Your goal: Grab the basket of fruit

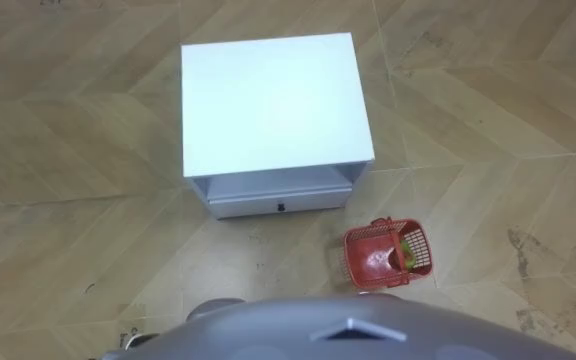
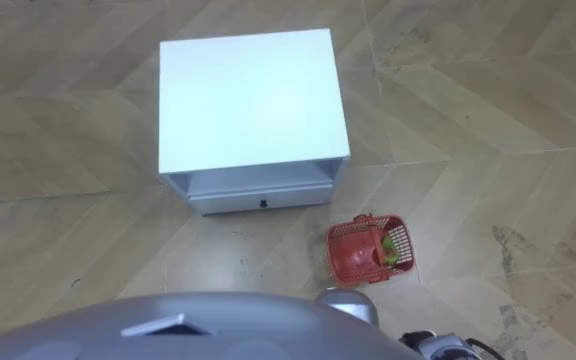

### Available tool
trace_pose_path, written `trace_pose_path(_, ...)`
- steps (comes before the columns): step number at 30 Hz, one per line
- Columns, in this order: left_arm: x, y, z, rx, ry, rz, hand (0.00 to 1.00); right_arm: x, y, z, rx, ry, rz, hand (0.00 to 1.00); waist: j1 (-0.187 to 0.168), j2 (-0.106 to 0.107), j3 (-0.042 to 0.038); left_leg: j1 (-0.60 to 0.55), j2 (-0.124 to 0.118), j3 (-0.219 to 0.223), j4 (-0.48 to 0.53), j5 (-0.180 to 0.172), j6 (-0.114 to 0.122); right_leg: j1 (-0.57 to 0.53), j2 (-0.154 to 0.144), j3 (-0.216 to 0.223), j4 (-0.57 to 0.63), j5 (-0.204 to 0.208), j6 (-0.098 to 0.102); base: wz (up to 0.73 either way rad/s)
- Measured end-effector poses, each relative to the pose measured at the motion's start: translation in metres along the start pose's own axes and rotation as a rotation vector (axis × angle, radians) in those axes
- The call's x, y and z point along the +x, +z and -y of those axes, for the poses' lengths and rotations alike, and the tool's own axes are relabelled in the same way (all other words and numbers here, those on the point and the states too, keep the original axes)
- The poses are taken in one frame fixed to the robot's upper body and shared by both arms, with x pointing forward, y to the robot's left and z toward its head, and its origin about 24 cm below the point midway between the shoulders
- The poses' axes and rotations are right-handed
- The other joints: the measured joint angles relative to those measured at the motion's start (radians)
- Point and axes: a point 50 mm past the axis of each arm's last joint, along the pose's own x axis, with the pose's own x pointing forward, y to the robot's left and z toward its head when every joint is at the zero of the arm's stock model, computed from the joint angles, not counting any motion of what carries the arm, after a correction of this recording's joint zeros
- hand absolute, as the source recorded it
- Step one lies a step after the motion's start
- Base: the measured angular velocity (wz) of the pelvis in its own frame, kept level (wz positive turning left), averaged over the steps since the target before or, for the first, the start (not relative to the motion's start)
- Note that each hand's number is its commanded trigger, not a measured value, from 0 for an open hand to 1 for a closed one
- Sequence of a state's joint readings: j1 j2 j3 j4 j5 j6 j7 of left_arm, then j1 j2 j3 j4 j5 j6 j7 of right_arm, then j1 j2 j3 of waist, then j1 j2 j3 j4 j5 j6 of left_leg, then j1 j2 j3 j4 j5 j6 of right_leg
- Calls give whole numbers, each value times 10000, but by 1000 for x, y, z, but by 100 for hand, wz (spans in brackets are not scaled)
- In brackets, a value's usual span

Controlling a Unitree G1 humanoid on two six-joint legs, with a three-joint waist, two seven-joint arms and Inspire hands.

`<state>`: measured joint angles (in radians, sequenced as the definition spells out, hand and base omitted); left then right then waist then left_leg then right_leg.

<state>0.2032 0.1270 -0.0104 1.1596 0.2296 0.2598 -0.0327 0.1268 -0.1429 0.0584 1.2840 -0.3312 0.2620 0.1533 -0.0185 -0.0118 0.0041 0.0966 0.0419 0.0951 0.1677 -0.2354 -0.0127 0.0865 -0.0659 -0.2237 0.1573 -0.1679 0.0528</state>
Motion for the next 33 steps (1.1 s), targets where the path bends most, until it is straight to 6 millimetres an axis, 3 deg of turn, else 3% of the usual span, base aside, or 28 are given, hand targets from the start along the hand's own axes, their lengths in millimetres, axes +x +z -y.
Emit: trace_pose_path(33,0,2,2,466,-164,183,0,-1,6,2,-211,-75,139,0,9,-4,11,-7,-3,-119,-9,0,0,27,2,-16,-2,0,1,0)
